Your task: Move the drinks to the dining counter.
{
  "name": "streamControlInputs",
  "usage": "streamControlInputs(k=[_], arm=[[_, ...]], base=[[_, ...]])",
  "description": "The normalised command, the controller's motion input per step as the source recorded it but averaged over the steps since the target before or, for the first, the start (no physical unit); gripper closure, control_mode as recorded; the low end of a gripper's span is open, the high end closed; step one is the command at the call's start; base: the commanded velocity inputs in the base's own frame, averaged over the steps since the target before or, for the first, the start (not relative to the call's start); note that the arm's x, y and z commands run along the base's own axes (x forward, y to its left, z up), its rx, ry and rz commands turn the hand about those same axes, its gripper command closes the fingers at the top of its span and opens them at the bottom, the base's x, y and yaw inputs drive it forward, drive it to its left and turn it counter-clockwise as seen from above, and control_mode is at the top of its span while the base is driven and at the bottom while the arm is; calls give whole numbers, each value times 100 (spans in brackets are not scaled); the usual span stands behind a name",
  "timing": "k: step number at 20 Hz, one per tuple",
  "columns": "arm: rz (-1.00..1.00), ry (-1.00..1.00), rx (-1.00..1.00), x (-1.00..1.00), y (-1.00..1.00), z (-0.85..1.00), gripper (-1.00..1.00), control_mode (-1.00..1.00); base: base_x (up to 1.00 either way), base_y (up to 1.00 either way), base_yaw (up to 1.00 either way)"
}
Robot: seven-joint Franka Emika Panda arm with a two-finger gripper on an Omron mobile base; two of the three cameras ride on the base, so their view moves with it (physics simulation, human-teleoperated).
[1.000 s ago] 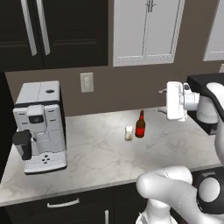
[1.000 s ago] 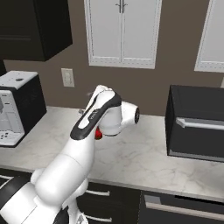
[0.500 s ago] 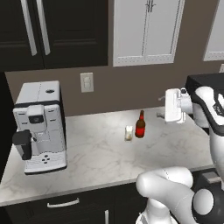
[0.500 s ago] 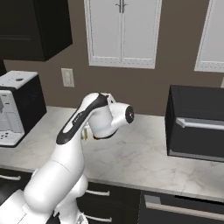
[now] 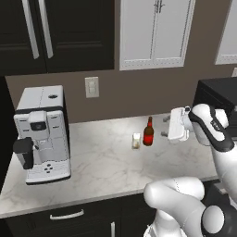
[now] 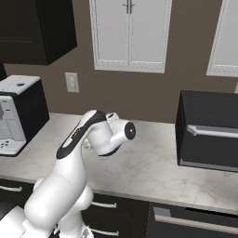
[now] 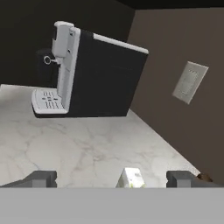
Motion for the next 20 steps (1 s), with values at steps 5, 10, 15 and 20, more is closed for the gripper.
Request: streamControlInputs(k=[5, 10, 15, 20], arm=[[-8, 11, 0, 26, 0, -31, -100, -100], [-6, 11, 0, 19, -4, -14, -100, -100], [-5, 9, 3, 10, -25, -2, -100, -100], [-3, 5, 4, 15, -24, 0, -100, -100]], base=[[0, 0, 0], [0, 0, 0], [0, 0, 0], [0, 0, 0]])
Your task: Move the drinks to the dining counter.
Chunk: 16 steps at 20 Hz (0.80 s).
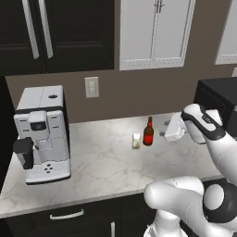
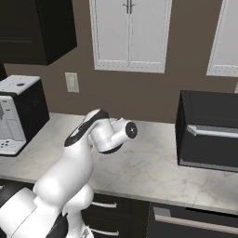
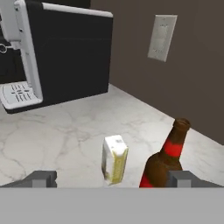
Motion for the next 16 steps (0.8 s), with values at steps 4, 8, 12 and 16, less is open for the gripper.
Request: streamControlInputs(k=[4, 8, 12, 16], arm=[[-1, 0, 4, 17, 0, 0, -100, -100], [-2, 0, 2, 22, 0, 0, -100, -100], [-2, 0, 0, 23, 0, -4, -100, -100], [-2, 0, 0, 25, 0, -6, -100, -100]], base=[[0, 0, 0], [0, 0, 0], [0, 0, 0], [0, 0, 0]])
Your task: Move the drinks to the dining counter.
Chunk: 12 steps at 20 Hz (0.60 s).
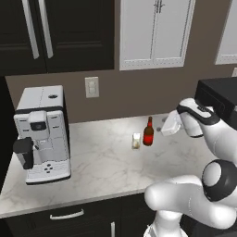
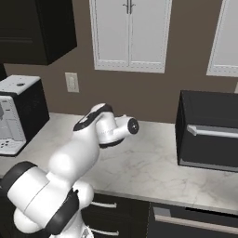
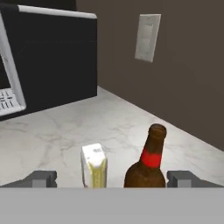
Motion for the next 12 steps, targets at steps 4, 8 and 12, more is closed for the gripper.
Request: streamControlInputs(k=[4, 8, 12], arm=[[-4, 0, 0, 33, 4, -10, -100, -100], [-4, 0, 0, 32, 7, -15, -100, -100], [-4, 0, 0, 29, 7, -18, -100, -100]], base=[[0, 0, 0], [0, 0, 0], [0, 0, 0]])
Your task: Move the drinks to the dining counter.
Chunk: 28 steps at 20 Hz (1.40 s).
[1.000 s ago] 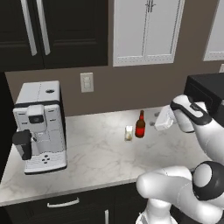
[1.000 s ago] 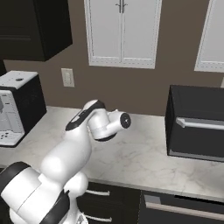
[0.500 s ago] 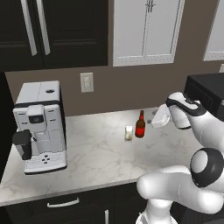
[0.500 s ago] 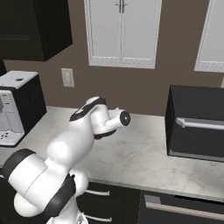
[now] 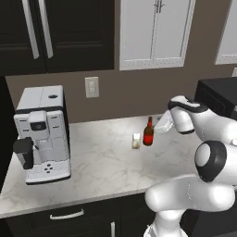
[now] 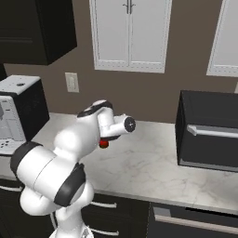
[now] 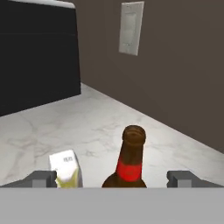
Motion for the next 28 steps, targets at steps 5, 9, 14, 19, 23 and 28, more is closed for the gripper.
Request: streamControlInputs(k=[5, 9, 14, 19, 23, 28], arm=[[-3, 0, 0, 30, 1, -16, -100, -100], [-2, 0, 0, 31, 0, -14, -100, -100], [0, 0, 0, 34, 0, -16, -100, -100], [0, 0, 0, 29, 0, -18, -100, -100], [0, 1, 0, 25, 0, -20, -100, -100], [0, 2, 0, 9, 9, -17, 100, -100]], base=[[0, 0, 0], [0, 0, 0], [0, 0, 0], [0, 0, 0], [0, 0, 0], [0, 0, 0]])
